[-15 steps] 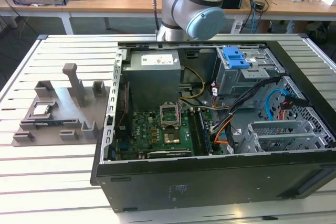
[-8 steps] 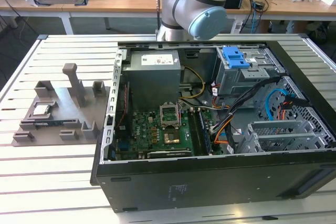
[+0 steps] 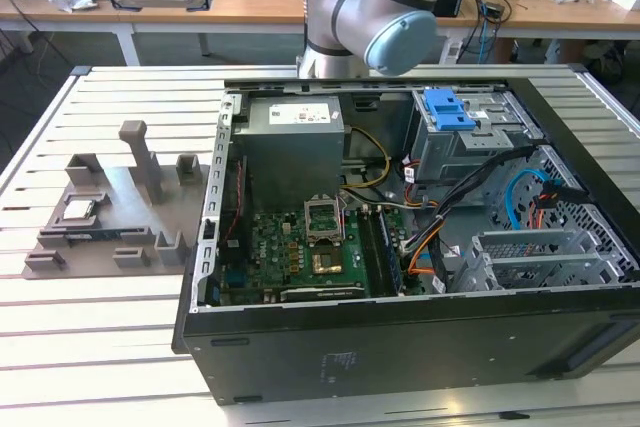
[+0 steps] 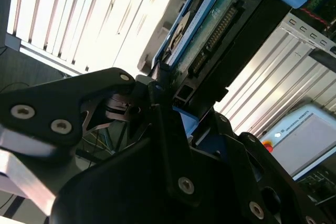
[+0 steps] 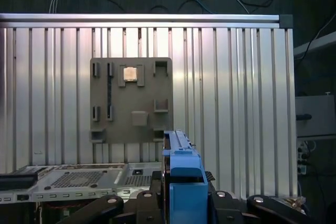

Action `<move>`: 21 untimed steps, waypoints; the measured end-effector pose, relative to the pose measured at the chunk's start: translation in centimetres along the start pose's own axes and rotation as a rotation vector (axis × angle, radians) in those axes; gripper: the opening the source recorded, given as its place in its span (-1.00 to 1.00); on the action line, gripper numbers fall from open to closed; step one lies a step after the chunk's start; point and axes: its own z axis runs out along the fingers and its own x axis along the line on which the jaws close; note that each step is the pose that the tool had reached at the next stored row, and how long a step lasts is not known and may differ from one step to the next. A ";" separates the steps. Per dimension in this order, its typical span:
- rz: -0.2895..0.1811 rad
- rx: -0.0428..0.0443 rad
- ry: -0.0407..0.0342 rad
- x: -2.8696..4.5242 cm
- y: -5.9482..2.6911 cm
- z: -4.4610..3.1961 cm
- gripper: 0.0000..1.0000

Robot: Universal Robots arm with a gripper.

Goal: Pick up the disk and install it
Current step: 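Pick up the disk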

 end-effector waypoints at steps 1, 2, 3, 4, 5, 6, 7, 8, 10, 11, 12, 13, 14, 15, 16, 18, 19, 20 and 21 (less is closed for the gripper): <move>0.000 -0.0005 -0.0001 -0.01 -0.56 -0.02 -0.26; 0.000 -0.0010 -0.0001 -0.01 -1.04 -0.04 -0.26; 0.000 -0.0016 -0.0001 -0.02 -1.51 -0.05 -0.26; 0.000 -0.0023 0.0000 -0.03 -2.00 -0.08 -0.26; 0.000 -0.0036 0.0000 -0.04 -2.84 -0.11 -0.26; 0.000 -0.0043 0.0000 -0.05 -3.40 -0.12 -0.26; 0.000 -0.0049 0.0000 -0.07 -3.88 -0.14 -0.26; 0.000 -0.0056 0.0000 -0.07 -4.47 -0.16 -0.26; 0.000 -0.0072 0.0001 -0.10 -5.77 -0.22 -0.26; 0.000 -0.0079 0.0001 -0.11 -6.53 -0.24 -0.26; 0.000 -0.0084 0.0000 -0.12 -7.12 -0.26 -0.26; 0.000 -0.0087 0.0000 -0.13 -7.58 -0.28 -0.26; 0.000 -0.0092 0.0001 -0.13 -8.24 -0.30 -0.26; 0.000 -0.0095 0.0001 -0.14 -8.66 -0.32 -0.26; 0.000 -0.0104 0.0001 -0.16 -9.66 -0.36 -0.26; 0.001 -0.0113 0.0001 -0.18 -10.80 -0.41 -0.26; 0.000 -0.0118 0.0001 -0.19 -11.59 -0.44 -0.26; 0.001 -0.0122 0.0001 -0.20 -12.02 -0.45 -0.26; 0.000 -0.0125 0.0001 -0.21 -12.62 -0.47 -0.26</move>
